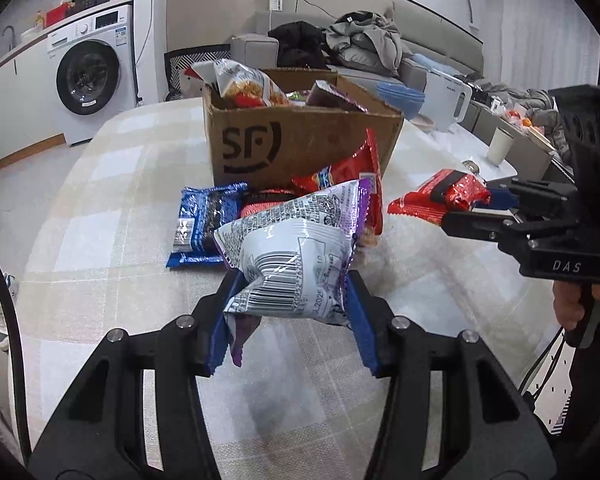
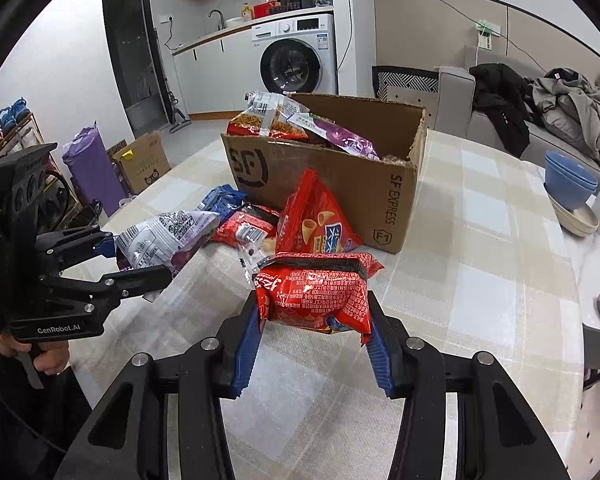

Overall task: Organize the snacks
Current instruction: 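Carry both bags over the box and open both grippers to drop them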

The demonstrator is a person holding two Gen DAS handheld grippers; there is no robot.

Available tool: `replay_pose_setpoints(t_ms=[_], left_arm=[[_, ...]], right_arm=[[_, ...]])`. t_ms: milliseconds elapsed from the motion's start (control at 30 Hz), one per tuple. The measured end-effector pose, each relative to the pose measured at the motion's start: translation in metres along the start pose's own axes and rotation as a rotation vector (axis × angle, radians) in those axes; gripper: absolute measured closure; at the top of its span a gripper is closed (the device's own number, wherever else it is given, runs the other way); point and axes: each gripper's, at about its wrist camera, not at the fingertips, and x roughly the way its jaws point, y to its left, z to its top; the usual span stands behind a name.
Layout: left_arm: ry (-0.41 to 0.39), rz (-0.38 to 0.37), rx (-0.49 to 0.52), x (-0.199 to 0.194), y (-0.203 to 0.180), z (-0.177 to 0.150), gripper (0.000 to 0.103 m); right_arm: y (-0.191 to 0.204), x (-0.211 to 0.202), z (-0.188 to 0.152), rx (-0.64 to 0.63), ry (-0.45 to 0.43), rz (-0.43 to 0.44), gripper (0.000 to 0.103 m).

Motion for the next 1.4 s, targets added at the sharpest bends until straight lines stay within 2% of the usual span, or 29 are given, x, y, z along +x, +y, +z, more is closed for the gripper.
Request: replay_pose_setpoints(t_ms=[533, 800, 1400], left_arm=[[-0.076, 0.038, -0.002, -0.025, 0.000, 0.023, 0.054], [-0.113, 0.053, 0.002, -0.031, 0.001, 0.047, 0.054], [-0.139, 0.066, -0.014, -0.020, 0.009, 0.105, 0.054]], right_arm=[[-0.004, -0.006, 0.006, 0.048, -0.078, -0.008, 0.055], [-0.011, -0.015, 0.019, 0.098, -0.159, -0.015, 0.055], [-0.028, -0.007, 0.061, 0.163, -0.177, -0.063, 0.055]])
